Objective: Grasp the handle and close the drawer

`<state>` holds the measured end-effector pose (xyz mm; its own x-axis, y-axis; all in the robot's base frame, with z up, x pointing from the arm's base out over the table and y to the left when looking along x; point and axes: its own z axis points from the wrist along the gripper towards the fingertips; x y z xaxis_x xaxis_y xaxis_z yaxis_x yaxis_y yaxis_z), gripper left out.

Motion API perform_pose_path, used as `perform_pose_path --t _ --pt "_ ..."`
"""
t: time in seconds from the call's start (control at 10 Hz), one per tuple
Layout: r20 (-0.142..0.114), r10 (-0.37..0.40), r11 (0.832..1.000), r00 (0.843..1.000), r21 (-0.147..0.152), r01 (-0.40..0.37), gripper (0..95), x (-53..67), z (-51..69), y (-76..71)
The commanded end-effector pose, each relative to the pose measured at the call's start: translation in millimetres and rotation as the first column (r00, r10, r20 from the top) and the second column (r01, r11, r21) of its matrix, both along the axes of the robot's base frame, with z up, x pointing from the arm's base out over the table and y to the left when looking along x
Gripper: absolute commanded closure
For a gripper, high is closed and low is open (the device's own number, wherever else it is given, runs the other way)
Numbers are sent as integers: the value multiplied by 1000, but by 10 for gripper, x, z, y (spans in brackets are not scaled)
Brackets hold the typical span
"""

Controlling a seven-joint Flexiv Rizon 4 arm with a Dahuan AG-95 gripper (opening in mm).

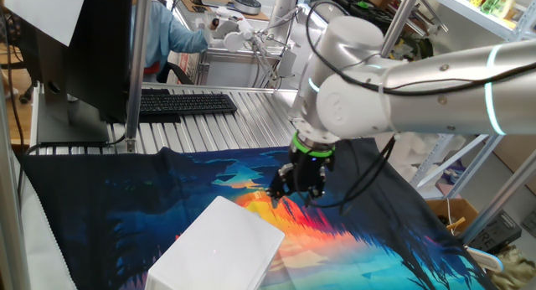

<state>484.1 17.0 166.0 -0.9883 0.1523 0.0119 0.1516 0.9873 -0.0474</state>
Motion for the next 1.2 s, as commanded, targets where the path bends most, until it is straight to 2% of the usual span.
perform_pose_path --t 0.1,0.4,0.5,0.6,0.7,0.8,0.9,1.0,1.1,1.2 --pt "-11 21 1000 1000 1 -21 190 23 46 -76" --pt "-9 24 1000 1000 4 -24 190 -30 54 -94" --pt "-7 12 1000 1000 4 -12 190 -46 52 -98" --pt "-4 -36 999 999 8 36 190 -46 52 -98" --pt "2 -114 993 993 22 114 190 -46 52 -98" --pt "0 -159 987 987 37 159 190 -46 52 -98" --pt "-4 -220 974 975 53 220 190 -44 48 -96" --pt "-12 -331 941 944 75 331 190 -44 46 -95" --pt "-15 -364 928 931 79 364 190 -43 45 -94" --pt "-13 -329 941 944 76 329 190 -43 45 -94"
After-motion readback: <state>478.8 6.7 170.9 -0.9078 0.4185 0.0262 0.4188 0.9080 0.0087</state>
